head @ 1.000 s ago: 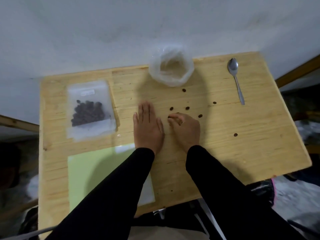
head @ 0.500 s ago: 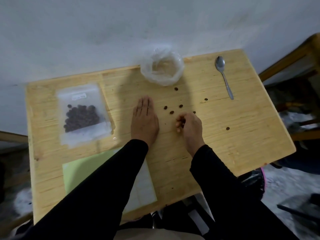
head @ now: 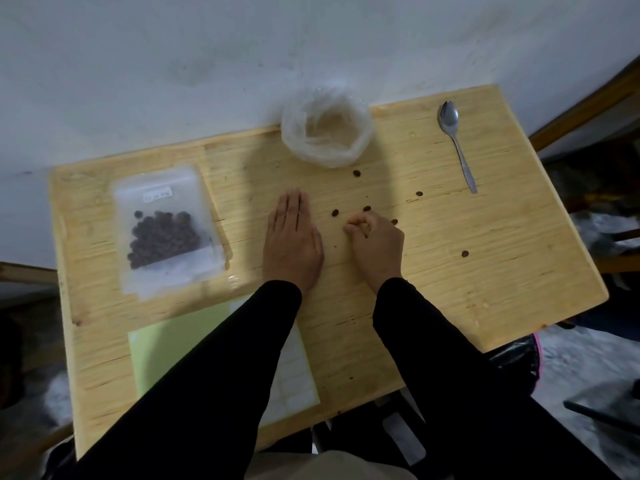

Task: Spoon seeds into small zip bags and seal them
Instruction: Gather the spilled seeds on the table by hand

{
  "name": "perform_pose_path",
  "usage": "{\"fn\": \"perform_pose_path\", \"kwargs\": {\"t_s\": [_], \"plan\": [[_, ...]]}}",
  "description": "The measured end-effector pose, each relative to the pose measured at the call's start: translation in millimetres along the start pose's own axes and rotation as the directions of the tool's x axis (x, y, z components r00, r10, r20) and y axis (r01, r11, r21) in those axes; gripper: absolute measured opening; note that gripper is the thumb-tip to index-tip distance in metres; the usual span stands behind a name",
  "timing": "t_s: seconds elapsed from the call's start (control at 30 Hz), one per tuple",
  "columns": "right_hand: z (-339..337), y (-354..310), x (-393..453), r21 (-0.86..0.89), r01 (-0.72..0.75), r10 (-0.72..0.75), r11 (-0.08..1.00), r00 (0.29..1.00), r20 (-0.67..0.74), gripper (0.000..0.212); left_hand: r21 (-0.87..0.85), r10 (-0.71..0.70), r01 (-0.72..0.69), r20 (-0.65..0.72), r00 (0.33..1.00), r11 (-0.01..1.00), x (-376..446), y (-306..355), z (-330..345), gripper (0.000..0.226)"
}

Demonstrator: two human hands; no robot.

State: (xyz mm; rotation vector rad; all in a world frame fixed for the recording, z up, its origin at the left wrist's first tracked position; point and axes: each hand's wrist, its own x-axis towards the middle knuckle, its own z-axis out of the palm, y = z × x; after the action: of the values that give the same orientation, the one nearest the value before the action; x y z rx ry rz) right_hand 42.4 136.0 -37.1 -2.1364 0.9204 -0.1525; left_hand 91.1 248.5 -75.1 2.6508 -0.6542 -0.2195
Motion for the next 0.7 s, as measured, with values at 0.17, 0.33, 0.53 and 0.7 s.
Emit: {"fn": "perform_pose_path", "kwargs": {"t_s": [0.17, 0.33, 0.53, 0.7], "plan": [[-4, 0, -3, 0.190, -0.095, 0.082, 0.977, 0.994, 0.071, 0.008, 0.015, -0.006, 0.006, 0.003, 1.000, 1.000, 0, 1, 0, 0.061], [1, -2, 3, 0.295, -0.150, 0.119, 0.944, 0.986, 0.121, 0.017, 0.015, -0.015, 0.015, 0.011, 1.000, 1.000, 0, 0, 0, 0.057], [5, -9, 12, 0.059, 0.090, -0.096, 0.994, 0.990, 0.102, 0.028, 0.020, -0.002, 0.002, 0.012, 1.000, 1.000, 0, 0, 1, 0.069], [11, -8, 12, -0.043, 0.132, -0.130, 0.990, 0.990, 0.054, 0.021, 0.028, -0.004, 0.003, 0.011, 1.000, 1.000, 1, -1, 1, 0.068]]}}
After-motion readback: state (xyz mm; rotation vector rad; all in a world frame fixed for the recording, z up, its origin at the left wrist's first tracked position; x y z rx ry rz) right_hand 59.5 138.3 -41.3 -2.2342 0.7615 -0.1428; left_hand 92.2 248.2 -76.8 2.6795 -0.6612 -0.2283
